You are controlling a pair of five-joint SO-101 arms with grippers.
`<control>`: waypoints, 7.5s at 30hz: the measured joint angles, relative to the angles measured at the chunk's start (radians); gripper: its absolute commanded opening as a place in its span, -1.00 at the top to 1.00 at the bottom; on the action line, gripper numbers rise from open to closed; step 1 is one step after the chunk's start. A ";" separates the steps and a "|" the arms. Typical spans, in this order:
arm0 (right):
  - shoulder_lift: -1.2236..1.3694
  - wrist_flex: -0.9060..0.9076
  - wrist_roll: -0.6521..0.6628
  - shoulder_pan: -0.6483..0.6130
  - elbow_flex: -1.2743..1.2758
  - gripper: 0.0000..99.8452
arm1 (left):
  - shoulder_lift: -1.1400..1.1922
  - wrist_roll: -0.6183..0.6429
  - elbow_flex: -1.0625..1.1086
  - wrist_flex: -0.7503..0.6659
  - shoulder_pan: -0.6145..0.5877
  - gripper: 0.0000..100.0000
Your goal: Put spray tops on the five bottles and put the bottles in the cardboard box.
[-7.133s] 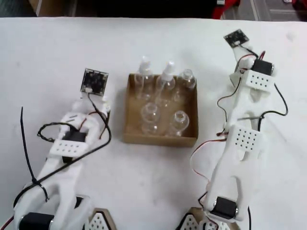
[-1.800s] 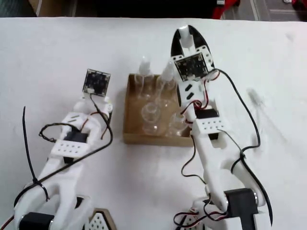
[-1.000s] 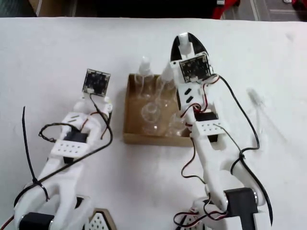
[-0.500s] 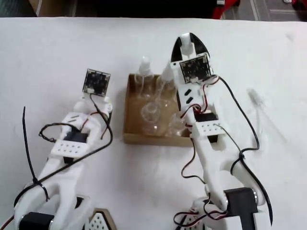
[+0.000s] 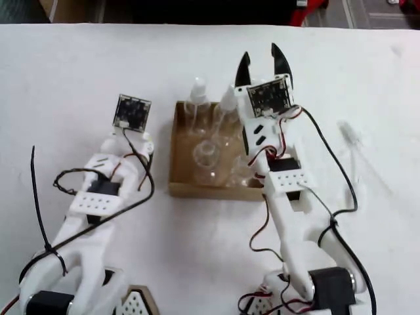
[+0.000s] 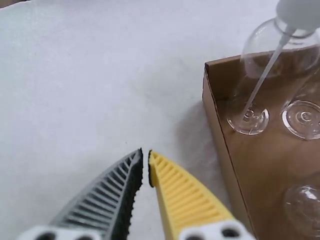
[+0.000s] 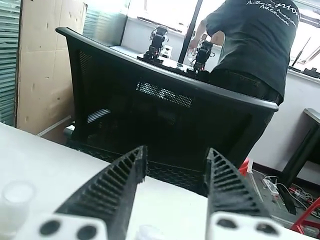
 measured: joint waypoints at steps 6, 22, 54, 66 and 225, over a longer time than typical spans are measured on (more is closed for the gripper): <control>-0.120 0.157 -0.112 0.074 -0.035 0.76 | 0.000 0.000 0.000 0.000 0.000 0.95; -0.146 0.806 -0.075 0.520 -0.494 0.77 | 0.000 0.000 0.000 0.000 0.000 0.95; 1.204 1.375 0.450 0.566 -1.502 0.76 | 0.000 0.000 0.000 0.000 0.000 0.95; 1.425 1.514 0.448 0.575 -1.834 0.77 | 0.000 0.000 0.000 0.000 0.000 0.95; -0.422 1.881 -0.126 0.037 -1.085 0.97 | 0.000 0.000 0.000 0.000 0.000 0.95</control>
